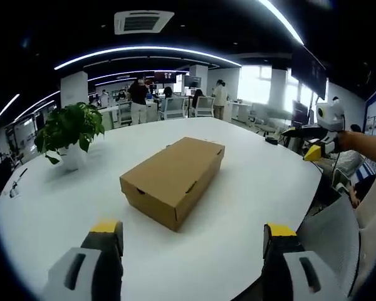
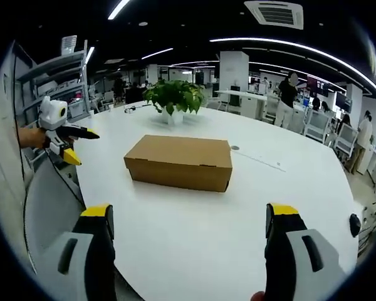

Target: Operate the shoe box by opening the lid, removing the specified soft item, and placing it in the target area until the item is outside and the box remains undamaged.

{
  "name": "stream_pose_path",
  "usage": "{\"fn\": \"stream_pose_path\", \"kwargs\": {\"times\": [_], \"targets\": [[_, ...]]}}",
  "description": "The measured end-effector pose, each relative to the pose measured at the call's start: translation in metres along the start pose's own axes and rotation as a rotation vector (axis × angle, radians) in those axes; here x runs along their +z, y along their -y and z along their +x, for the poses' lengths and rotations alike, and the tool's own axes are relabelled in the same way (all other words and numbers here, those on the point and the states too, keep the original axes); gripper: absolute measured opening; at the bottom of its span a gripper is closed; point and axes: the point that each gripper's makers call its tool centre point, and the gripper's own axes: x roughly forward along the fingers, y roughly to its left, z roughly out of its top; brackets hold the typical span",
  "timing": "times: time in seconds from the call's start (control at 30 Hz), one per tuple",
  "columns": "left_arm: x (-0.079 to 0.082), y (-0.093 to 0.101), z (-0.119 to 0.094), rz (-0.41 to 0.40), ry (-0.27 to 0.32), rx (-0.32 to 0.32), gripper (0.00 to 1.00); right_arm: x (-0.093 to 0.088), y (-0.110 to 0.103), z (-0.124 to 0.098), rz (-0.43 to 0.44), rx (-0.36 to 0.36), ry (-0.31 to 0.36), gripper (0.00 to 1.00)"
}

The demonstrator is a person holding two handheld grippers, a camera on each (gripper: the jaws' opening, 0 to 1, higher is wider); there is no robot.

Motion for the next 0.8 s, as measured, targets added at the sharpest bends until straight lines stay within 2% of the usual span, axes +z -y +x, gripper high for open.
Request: {"fn": "stream_pose_path", "kwargs": {"times": [0.2, 0.37, 0.47, 0.8], "targets": [[-0.003, 0.002, 0.008, -0.003, -0.010, 0.020, 0.91, -0.001, 0.009, 0.010, -0.022, 0.023, -0.010, 0.96], [-0.005, 0.001, 0.014, 0.006, -0.009, 0.041, 0.85, 0.000, 0.019, 0.019, -0.023, 0.041, -0.007, 0.93], [-0.006, -0.001, 0.019, 0.010, -0.009, 0.048, 0.83, 0.005, 0.025, 0.023, -0.026, 0.049, 0.018, 0.91], [-0.005, -0.006, 0.037, -0.034, 0.016, 0.091, 0.77, 0.008, 0.044, 0.046, -0.095, 0.092, 0.007, 0.81]]}}
